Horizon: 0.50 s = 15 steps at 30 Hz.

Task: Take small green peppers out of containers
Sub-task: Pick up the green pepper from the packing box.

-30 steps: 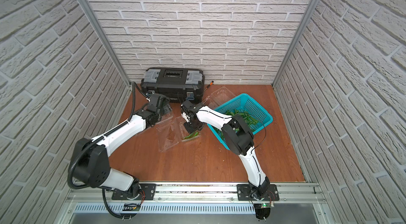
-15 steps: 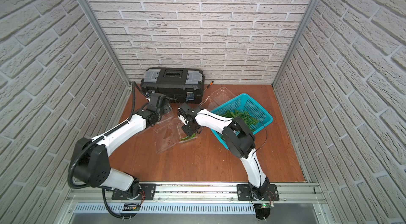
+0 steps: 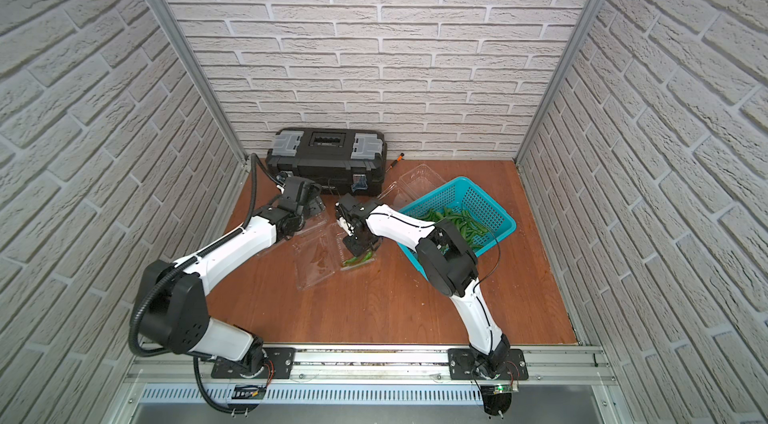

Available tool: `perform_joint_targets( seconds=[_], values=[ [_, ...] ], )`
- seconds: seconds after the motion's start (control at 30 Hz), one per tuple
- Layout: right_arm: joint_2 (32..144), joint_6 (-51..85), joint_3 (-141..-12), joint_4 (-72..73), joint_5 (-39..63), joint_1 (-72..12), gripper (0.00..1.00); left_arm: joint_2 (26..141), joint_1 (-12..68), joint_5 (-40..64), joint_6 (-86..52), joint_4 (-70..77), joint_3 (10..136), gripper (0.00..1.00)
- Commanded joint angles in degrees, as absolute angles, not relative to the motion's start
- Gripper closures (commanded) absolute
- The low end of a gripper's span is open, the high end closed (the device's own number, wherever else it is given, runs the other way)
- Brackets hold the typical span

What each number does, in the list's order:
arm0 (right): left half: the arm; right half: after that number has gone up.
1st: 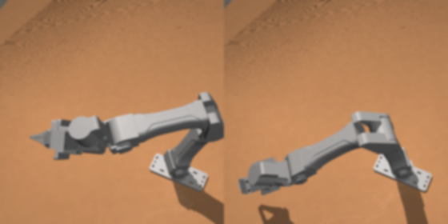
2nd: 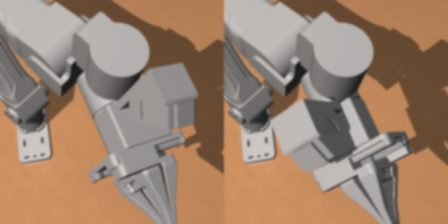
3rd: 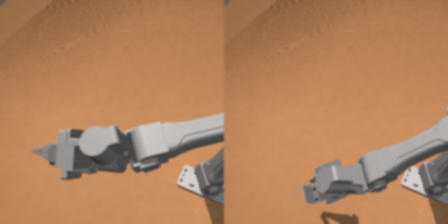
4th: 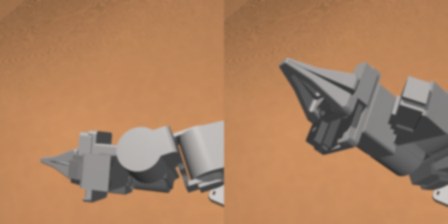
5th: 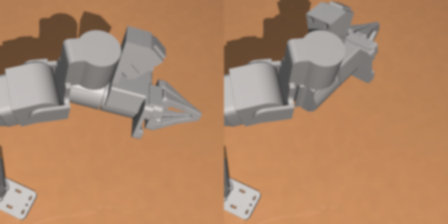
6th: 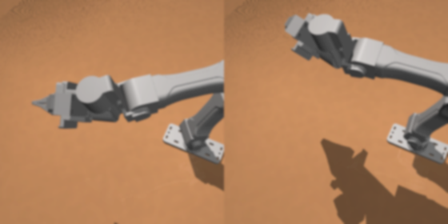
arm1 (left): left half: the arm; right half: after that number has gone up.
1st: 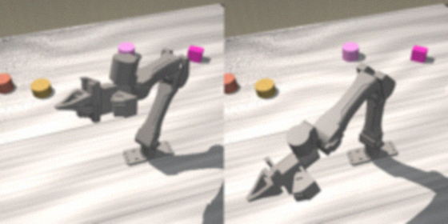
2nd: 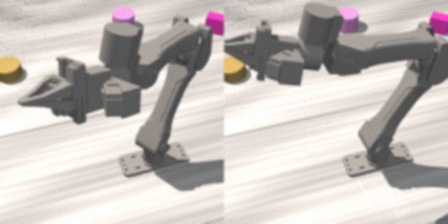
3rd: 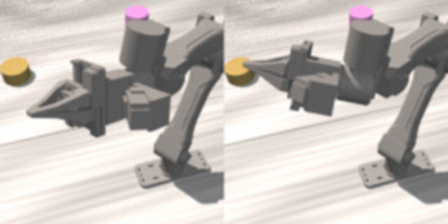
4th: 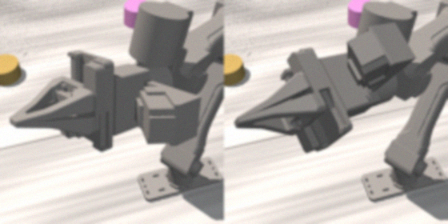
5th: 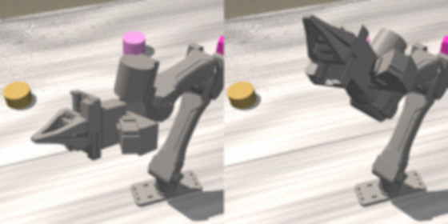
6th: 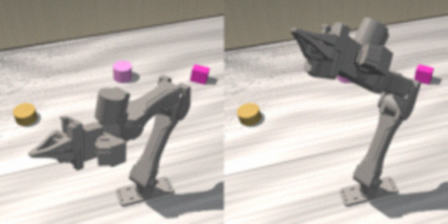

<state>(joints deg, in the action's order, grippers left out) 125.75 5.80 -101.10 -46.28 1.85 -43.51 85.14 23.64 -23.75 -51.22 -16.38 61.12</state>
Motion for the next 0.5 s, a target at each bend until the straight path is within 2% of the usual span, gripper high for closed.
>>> perform_joint_targets(
  seconds=[0.0, 0.27, 0.47],
  values=[
    [127.45, 6.53, -102.28, -45.48, 3.25, -43.76, 0.56, 84.70, 23.48, -24.58, -51.25, -16.05, 61.26, 0.18],
    [119.25, 3.57, -95.59, -34.01, 2.20, -44.69, 0.56, 86.15, 23.48, -23.36, -52.10, -15.98, 61.52, 0.17],
    [117.31, 2.13, -94.22, -37.53, 1.95, -44.65, 0.56, 86.75, 23.50, -22.83, -52.12, -15.80, 61.69, 0.16]
  ],
)
